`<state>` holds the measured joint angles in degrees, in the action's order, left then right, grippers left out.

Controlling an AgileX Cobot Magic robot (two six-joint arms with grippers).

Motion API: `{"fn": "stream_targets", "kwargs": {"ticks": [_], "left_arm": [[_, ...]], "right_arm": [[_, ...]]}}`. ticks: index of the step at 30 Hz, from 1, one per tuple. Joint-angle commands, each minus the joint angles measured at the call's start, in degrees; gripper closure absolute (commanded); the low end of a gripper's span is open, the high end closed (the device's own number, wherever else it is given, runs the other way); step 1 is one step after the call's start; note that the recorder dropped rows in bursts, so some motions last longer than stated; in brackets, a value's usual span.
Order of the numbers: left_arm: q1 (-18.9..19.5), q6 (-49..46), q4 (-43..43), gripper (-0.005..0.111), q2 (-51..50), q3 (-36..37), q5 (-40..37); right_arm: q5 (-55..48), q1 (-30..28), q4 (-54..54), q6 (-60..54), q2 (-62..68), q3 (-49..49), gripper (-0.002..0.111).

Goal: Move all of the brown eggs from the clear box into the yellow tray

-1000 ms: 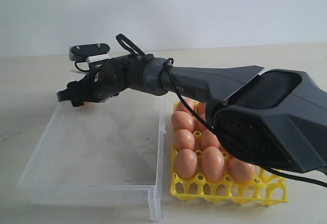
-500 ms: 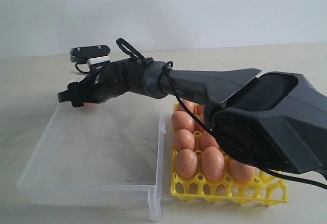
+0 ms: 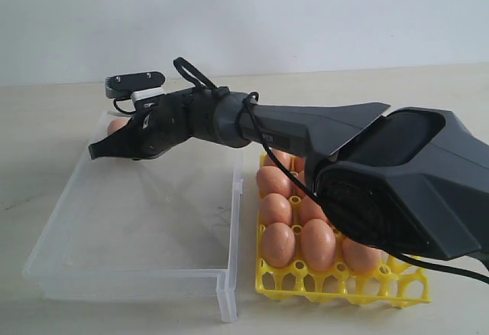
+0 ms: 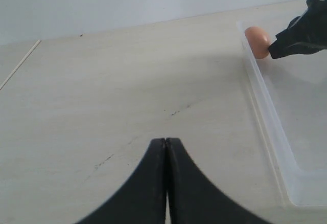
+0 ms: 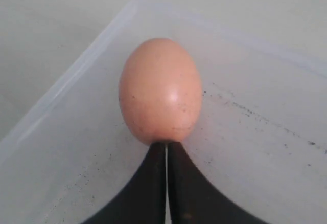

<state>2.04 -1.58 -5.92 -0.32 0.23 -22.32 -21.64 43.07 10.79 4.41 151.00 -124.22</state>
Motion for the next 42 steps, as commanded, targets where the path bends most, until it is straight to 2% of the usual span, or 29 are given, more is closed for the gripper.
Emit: {"fn": "stream_targets", "kwargs": {"ticks": [1, 5, 8, 10, 15, 18, 31, 42], "left_arm": [[-0.3, 0.3, 0.1, 0.107, 0.3, -0.2, 0.5], [-0.3, 0.3, 0.1, 0.107, 0.3, -0.2, 0.5], [-0.3, 0.3, 0.1, 0.107, 0.3, -0.2, 0.5], [-0.3, 0.3, 0.1, 0.107, 0.3, -0.2, 0.5], [-0.3, 0.3, 0.1, 0.107, 0.3, -0.2, 0.5], [-0.3, 0.3, 0.1, 0.107, 0.3, -0.2, 0.5], [-0.3, 0.3, 0.1, 0.107, 0.3, -0.2, 0.5], [-0.3, 0.3, 0.1, 0.107, 0.3, -0.2, 0.5]], "right_arm": [[-0.5, 0.1, -0.8, -0.5, -0.5, -0.2, 0.108], [-1.0, 0.1, -2.2, -0.9, -2.0, -0.2, 0.108], [-0.8, 0.3, -2.6, -8.2, -3.4, -0.2, 0.106], [-1.6, 0.6, -1.8, -12.4, -3.7, -0.2, 0.094], [1.0, 0.9, -1.6, -12.4, -3.3, -0.2, 0.052], [4.6, 0.9, -0.1, -11.8, -2.5, -0.2, 0.036], [0.1, 0.9, -1.1, -11.7, 4.4, -10.5, 0.041], [1.1, 0.6, -1.7, -11.7, 6.1, -11.0, 0.041]]}}
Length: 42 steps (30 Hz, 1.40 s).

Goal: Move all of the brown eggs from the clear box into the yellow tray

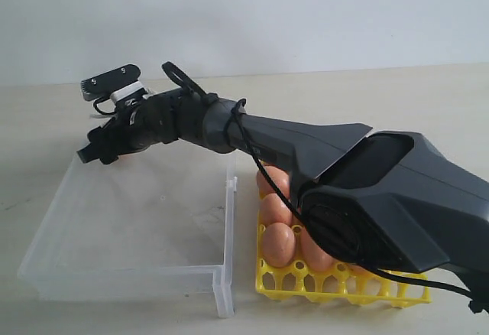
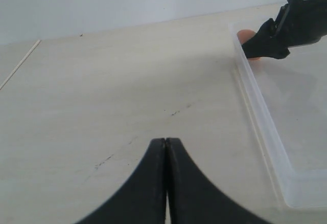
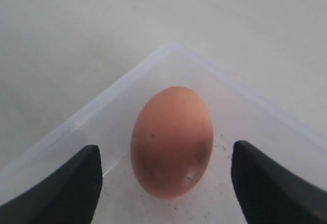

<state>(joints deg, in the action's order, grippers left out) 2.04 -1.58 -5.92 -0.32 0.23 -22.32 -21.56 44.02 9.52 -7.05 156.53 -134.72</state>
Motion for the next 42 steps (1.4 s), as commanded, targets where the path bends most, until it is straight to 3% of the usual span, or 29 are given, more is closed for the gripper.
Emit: {"fn": "stream_targets", "kwargs": {"ticks": [1, 5, 7, 9, 13, 14, 24, 30, 36, 42], "left_arm": [[-0.3, 0.3, 0.1, 0.107, 0.3, -0.2, 0.5], [-0.3, 0.3, 0.1, 0.107, 0.3, -0.2, 0.5], [-0.3, 0.3, 0.1, 0.107, 0.3, -0.2, 0.5], [-0.3, 0.3, 0.1, 0.107, 0.3, -0.2, 0.5], [-0.3, 0.3, 0.1, 0.107, 0.3, -0.2, 0.5], [-0.3, 0.3, 0.1, 0.107, 0.3, -0.2, 0.5], [-0.3, 0.3, 0.1, 0.107, 0.3, -0.2, 0.5], [-0.3, 0.3, 0.1, 0.107, 0.3, -0.2, 0.5], [-0.3, 0.3, 0.1, 0.107, 0.3, -0.2, 0.5], [-0.3, 0.3, 0.1, 0.107, 0.3, -0.2, 0.5]], "right_arm": [[1.3, -0.3, -0.5, -0.2, 0.7, -0.5, 0.041], [2.8, -0.5, -0.5, 2.3, 1.3, -0.5, 0.041], [2.4, -0.7, -0.5, 4.1, 1.4, -0.5, 0.046], [1.5, -0.7, -0.6, 4.7, 1.4, -0.5, 0.062], [1.5, -0.8, -0.6, 3.8, 1.4, -0.5, 0.103], [1.5, -0.8, -0.5, 3.4, 1.4, -0.5, 0.108], [0.4, -0.7, -1.9, 2.3, -3.3, 3.4, 0.108], [9.8, 0.1, -3.5, -2.5, -17.2, 23.3, 0.108], [22.3, 0.2, -3.7, -9.2, -37.4, 52.8, 0.108], [35.3, -0.7, 9.8, -22.2, -57.7, 79.9, 0.108]]}}
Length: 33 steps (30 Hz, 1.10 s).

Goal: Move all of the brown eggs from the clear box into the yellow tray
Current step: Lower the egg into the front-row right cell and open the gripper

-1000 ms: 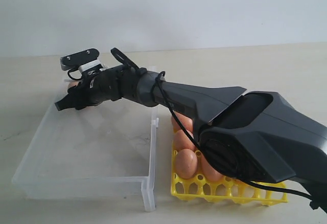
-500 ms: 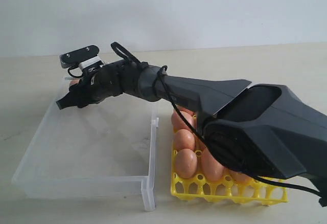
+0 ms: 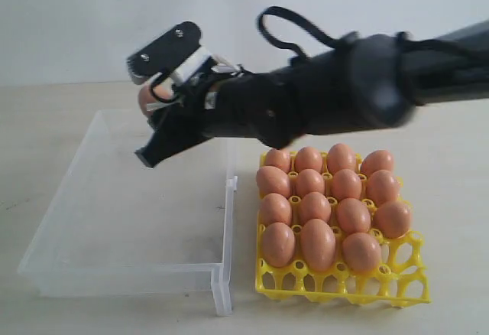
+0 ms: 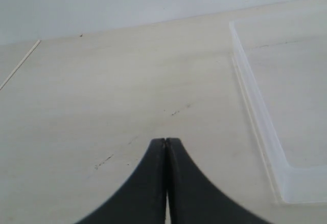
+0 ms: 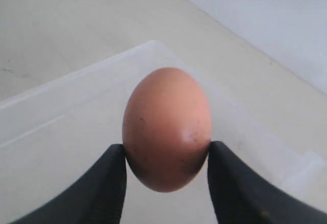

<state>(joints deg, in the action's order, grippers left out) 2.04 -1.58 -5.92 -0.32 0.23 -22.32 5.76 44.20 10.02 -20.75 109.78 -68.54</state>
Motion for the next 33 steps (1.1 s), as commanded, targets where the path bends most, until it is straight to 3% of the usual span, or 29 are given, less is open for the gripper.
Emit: {"fn": "stream_targets", "kwargs": {"ticks": [1, 7, 10, 14, 19, 33], "left_arm": [[-0.3, 0.3, 0.1, 0.107, 0.3, -0.2, 0.5], [-0.3, 0.3, 0.1, 0.107, 0.3, -0.2, 0.5], [-0.3, 0.3, 0.1, 0.107, 0.3, -0.2, 0.5], [-0.3, 0.3, 0.1, 0.107, 0.3, -0.2, 0.5], [-0.3, 0.3, 0.1, 0.107, 0.3, -0.2, 0.5], [-0.3, 0.3, 0.1, 0.107, 0.3, -0.2, 0.5]], "right_arm": [[10.3, -1.1, 12.8, -9.3, -14.7, 18.6, 0.108], [28.0, -1.1, 23.7, -4.8, -29.6, 41.3, 0.108], [36.9, -1.1, 17.6, 1.4, -37.0, 55.2, 0.108], [44.5, -1.1, 17.9, 7.1, -37.9, 65.3, 0.108], [43.6, -1.1, 22.6, 6.6, -34.9, 67.7, 0.108], [44.0, -1.1, 23.0, 9.4, -25.3, 67.6, 0.108]]}}
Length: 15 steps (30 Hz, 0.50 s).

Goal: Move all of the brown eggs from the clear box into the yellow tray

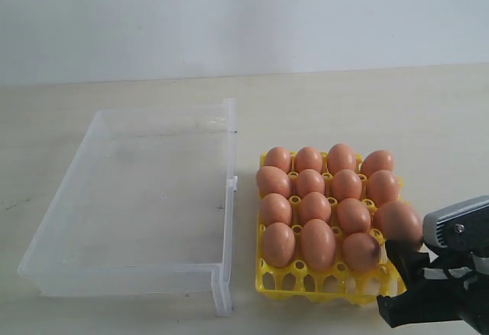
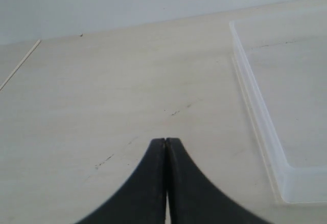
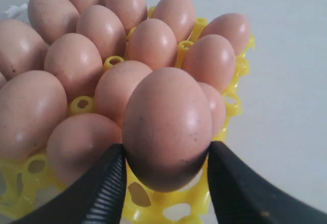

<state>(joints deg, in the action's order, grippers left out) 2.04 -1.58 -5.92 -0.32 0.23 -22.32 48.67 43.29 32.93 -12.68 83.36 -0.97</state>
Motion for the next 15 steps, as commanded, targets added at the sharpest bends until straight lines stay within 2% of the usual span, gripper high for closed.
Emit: {"fn": "stream_targets", "kwargs": {"ticks": [1, 4, 7, 9, 14, 15], "left_arm": [[-0.3, 0.3, 0.1, 0.107, 0.3, -0.2, 0.5], [-0.3, 0.3, 0.1, 0.107, 0.3, -0.2, 0.5], [-0.3, 0.3, 0.1, 0.107, 0.3, -0.2, 0.5], [-0.3, 0.3, 0.1, 0.107, 0.3, -0.2, 0.5], [-0.3, 0.3, 0.1, 0.107, 0.3, -0.2, 0.5], [-0.3, 0.3, 0.1, 0.107, 0.3, -0.2, 0.5]], "right_arm": [[1.1, -0.1, 0.1, 1.4, 1.5, 0.0, 0.108], [1.1, -0.1, -0.2, 1.4, 1.6, 0.0, 0.108], [0.8, -0.1, -0.5, 1.4, 1.6, 0.0, 0.102], [0.1, -0.1, -0.5, 1.4, 1.6, 0.0, 0.09], [-0.8, -0.1, -0.6, 1.1, 1.6, 0.0, 0.051], [-0.8, -0.1, -0.6, 1.1, 1.6, 0.0, 0.047]]}}
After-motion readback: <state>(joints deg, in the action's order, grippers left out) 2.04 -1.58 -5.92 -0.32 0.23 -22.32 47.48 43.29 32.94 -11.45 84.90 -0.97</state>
